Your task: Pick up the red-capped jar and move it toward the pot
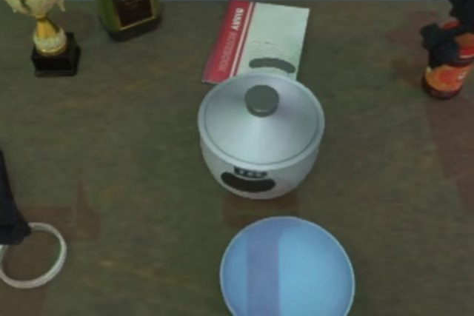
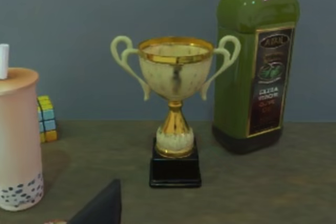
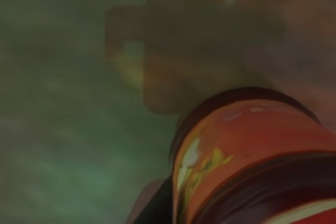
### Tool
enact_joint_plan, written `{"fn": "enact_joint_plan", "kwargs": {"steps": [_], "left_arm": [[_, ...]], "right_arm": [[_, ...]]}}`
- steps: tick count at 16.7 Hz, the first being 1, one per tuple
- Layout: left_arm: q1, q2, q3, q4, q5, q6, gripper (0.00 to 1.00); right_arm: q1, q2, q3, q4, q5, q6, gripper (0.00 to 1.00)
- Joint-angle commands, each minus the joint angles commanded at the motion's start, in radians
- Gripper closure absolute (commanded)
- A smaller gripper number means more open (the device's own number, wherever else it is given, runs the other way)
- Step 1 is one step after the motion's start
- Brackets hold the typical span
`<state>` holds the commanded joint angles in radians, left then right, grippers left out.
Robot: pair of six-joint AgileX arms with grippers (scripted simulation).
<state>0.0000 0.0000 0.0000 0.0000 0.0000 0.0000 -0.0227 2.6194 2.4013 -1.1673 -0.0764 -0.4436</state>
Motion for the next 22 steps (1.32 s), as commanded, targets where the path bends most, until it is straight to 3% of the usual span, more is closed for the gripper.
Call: {"fn": "enact_joint_plan", "kwargs": {"steps": [12,19,22], "left_arm": [[0.0,0.0,0.0,0.0,0.0,0.0,0.0],[0.0,0.0,0.0,0.0,0.0,0.0,0.0],[0.0,0.0,0.0,0.0,0.0,0.0,0.0]], "right_arm": [[0.01,-0.509,-0.505,-0.003,-0.006,-0.002,1.0],[0.007,-0.534,-0.531,-0.003,-0.007,0.001,1.0],[0.044,-0.536,-0.554,0.019,0.007,0.067,1.0]]}}
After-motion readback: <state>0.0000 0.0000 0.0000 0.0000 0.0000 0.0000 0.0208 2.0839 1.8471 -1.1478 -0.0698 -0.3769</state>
